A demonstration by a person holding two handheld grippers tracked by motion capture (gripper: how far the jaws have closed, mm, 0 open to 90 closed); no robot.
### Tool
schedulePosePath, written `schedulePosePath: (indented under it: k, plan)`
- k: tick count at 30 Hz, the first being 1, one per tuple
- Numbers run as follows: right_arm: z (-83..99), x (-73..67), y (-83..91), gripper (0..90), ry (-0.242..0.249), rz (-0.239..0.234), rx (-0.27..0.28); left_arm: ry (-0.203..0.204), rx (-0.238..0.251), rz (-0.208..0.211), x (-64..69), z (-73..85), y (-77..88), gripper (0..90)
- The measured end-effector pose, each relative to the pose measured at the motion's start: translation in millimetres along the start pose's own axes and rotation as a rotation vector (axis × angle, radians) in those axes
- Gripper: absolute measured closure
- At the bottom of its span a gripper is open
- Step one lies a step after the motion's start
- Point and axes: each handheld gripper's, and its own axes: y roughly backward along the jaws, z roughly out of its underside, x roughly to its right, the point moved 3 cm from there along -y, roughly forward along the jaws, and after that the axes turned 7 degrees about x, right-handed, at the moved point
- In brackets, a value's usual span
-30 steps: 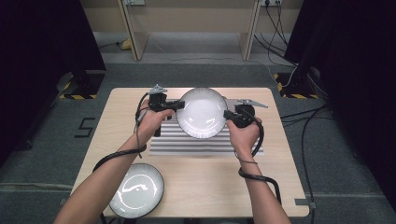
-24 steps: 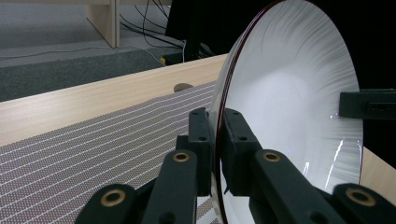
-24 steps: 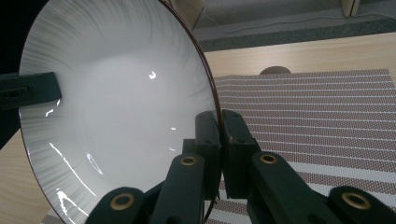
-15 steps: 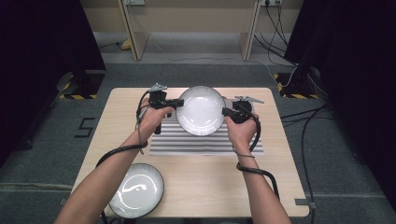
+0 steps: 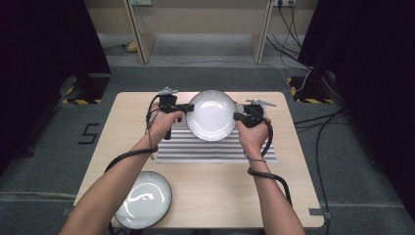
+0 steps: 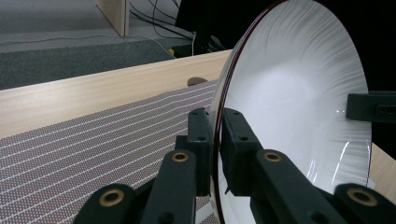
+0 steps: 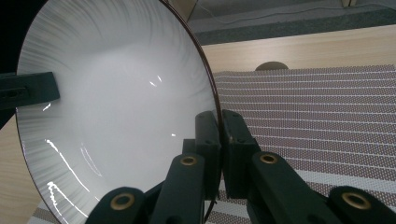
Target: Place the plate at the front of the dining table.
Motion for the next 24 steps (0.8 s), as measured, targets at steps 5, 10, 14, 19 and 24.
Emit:
schedulePosePath:
  k: [5,10,14,19,24]
  plan:
    - [0.3,1.9,-2.9,86.6,-0.004,0.006,-0.004,0.009,-0.004,-0.003,-0.5,1.3,-3.7,82.3]
    - [0.5,4.6,-6.3,86.6,-0.007,0.010,-0.007,0.016,-0.012,-0.009,-1.8,2.3,-8.1,82.1]
    - [1.9,6.9,-9.7,86.6,-0.011,0.012,-0.013,0.020,-0.017,-0.014,-3.4,4.2,-11.3,82.0]
    - [4.0,9.2,-13.6,86.6,-0.013,0.014,-0.023,0.034,-0.030,-0.018,-6.0,9.0,-16.4,81.9]
    - [8.9,12.9,-18.1,86.5,-0.024,0.024,-0.032,0.030,-0.044,-0.023,-6.4,12.8,-21.0,81.8]
